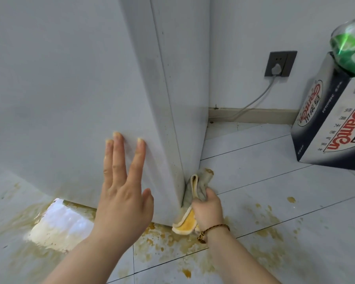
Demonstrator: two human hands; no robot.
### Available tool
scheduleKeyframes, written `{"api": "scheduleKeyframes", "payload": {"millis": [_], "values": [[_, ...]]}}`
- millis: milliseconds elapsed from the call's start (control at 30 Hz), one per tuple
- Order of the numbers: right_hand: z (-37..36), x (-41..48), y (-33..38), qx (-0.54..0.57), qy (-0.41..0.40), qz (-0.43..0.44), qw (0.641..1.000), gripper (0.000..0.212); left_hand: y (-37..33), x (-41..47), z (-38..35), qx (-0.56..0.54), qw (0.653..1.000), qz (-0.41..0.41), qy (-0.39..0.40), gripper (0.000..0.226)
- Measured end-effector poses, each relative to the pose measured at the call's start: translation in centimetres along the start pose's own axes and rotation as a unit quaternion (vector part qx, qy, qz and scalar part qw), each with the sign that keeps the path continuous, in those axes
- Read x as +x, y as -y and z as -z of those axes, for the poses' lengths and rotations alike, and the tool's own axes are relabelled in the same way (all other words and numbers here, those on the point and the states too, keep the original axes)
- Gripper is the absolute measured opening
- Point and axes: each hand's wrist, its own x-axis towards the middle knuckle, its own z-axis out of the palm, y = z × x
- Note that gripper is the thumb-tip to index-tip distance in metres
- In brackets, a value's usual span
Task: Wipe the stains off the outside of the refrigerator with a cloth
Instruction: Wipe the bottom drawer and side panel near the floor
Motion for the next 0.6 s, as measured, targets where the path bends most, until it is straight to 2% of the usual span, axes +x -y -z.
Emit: {"api": "scheduleKeyframes", "payload": {"millis": [100, 233, 300, 367, 467, 533, 600], "values": [[0.7, -1.9, 5.1, 0.020, 0.018, 0.082, 0.996, 0.035, 0.0, 0.0, 0.7, -0.005, 1.000, -0.008, 0.003, 0.084], [1.7, -5.1, 11.3, 0.040, 0.041, 0.147, 0.988, 0.032, -0.1, -0.2, 1.9, -0.049, 0.999, -0.019, 0.005, 0.095], [2.4, -6.6, 14.1, 0.074, 0.041, 0.178, 0.980, 0.032, -0.2, 0.0, 2.8, -0.077, 0.997, -0.011, -0.007, 0.102], [2.8, -7.1, 15.6, 0.088, 0.039, 0.199, 0.975, 0.034, -0.3, 0.3, 3.6, -0.075, 0.996, -0.021, -0.034, 0.098], [2.3, -7.0, 15.9, 0.066, 0.014, 0.157, 0.985, 0.030, 0.0, 2.2, 6.1, -0.065, 0.994, -0.025, -0.080, 0.079], [1.8, -7.1, 16.1, 0.032, 0.006, 0.107, 0.994, 0.025, 0.0, 3.9, 8.0, -0.071, 0.992, -0.003, -0.104, 0.075], [1.6, -7.6, 17.6, -0.015, 0.011, 0.107, 0.994, 0.029, 0.1, 5.6, 9.6, -0.067, 0.989, 0.013, -0.129, 0.073]]}}
